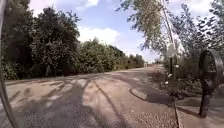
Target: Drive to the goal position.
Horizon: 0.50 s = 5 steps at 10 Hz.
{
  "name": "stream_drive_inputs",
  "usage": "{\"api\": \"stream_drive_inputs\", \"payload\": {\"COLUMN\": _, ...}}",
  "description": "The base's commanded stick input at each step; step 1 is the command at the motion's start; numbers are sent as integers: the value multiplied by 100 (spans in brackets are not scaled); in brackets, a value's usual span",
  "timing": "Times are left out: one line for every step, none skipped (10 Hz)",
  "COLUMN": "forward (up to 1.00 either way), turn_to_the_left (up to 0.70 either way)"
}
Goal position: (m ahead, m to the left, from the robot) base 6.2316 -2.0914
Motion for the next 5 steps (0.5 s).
{"api": "stream_drive_inputs", "payload": {"forward": 1, "turn_to_the_left": 0}}
{"api": "stream_drive_inputs", "payload": {"forward": 3, "turn_to_the_left": 0}}
{"api": "stream_drive_inputs", "payload": {"forward": 4, "turn_to_the_left": 0}}
{"api": "stream_drive_inputs", "payload": {"forward": 4, "turn_to_the_left": 0}}
{"api": "stream_drive_inputs", "payload": {"forward": 4, "turn_to_the_left": 0}}
